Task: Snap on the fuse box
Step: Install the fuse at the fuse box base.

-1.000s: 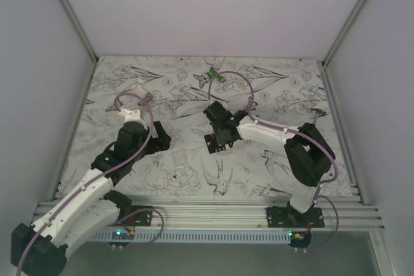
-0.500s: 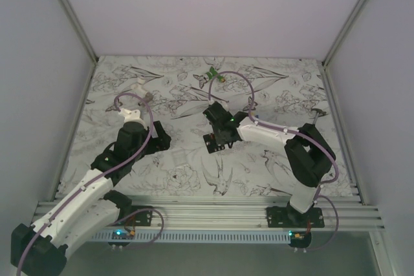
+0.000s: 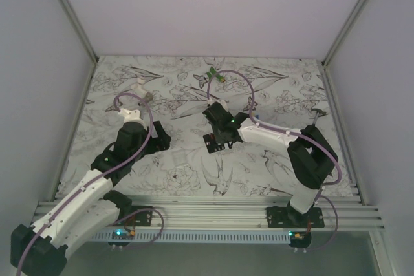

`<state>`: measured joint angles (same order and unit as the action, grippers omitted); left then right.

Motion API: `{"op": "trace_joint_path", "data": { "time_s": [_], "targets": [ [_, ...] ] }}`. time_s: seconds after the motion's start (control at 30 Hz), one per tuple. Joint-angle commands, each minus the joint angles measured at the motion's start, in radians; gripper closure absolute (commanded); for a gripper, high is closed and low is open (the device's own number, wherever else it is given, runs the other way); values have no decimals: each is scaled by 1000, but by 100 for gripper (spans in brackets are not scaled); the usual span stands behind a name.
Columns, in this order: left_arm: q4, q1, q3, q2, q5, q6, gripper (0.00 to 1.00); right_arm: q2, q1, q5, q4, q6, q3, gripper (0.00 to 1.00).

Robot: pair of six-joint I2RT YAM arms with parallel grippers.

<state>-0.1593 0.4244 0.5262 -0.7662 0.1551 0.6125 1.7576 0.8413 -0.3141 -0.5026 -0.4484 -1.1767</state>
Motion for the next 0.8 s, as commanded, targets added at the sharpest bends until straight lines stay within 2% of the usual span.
{"op": "trace_joint_path", "data": {
  "time_s": [0.0,0.77],
  "targets": [
    [-22,-7,20,16,-8,1,0,-3,6,-20,11,7,2,100],
    [-21,-7,20,14,-8,2,0,66,11,13,-40,12,-28,100]
  ]
}}
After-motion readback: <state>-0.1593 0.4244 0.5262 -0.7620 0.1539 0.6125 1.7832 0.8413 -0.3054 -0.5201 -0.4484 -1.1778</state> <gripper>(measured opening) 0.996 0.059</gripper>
